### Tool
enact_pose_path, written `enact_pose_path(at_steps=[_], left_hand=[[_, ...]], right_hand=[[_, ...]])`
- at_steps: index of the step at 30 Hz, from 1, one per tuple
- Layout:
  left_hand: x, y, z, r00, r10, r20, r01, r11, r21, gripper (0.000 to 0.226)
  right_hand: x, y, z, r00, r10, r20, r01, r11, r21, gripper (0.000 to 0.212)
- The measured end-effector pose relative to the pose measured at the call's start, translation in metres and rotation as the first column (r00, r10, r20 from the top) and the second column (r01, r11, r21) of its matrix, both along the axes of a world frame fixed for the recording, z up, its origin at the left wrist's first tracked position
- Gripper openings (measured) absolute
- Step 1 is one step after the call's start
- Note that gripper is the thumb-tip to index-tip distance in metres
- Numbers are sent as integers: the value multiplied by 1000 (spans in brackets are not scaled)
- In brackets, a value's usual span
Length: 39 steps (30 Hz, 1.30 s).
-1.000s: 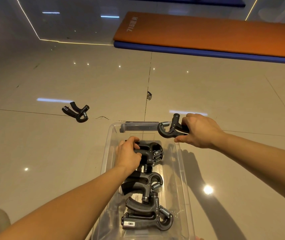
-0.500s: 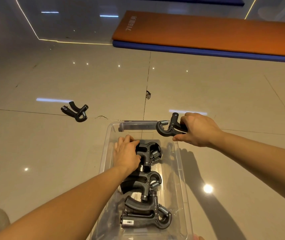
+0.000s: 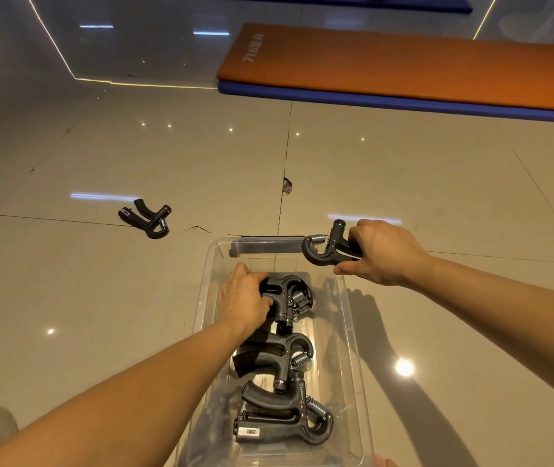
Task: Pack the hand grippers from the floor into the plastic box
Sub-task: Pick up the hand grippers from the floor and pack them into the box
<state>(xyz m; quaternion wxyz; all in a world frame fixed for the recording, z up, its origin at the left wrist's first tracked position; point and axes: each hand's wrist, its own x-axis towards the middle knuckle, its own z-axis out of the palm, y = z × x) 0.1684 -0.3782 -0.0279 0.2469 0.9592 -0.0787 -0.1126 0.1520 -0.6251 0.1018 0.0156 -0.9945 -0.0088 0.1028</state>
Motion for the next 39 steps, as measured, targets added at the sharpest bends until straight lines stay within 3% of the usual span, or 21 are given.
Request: enact_pose_path(at_steps=[7, 15, 20, 23, 25, 32, 36, 39], left_hand=[[1, -2, -4, 997, -68, 31, 65, 995, 79, 65], [2, -6, 3, 997, -77, -10, 77, 996, 53, 65], [-5, -11, 50, 994, 15, -105, -44, 961, -273, 48], [-10, -7, 89, 970, 85, -229, -201, 810, -550, 32], [-15, -1, 109, 934, 28, -356, -275, 692, -668, 37], [-30, 19, 126, 920, 84, -384, -352, 609, -710, 37], [-19, 40, 136, 924, 9, -381, -288, 672, -682, 36], [-13, 54, 148, 927, -120, -356, -130, 787, -604, 38]], right_hand=[[-1, -1, -3, 1000, -6, 6, 6, 1000, 7, 52], [-2, 2, 0, 1000, 5, 10, -4, 1000, -21, 52], [-7, 18, 16, 998, 62, 30, -60, 995, -76, 55], [-13, 35, 21, 992, 111, 65, -108, 993, -46, 55], [-16, 45, 22, 987, 131, 97, -129, 991, -26, 56], [-29, 71, 20, 977, 134, 163, -142, 989, 35, 61], [-26, 69, 27, 992, 116, 47, -125, 948, 293, 44], [-15, 60, 36, 987, 31, 157, -85, 933, 351, 39]])
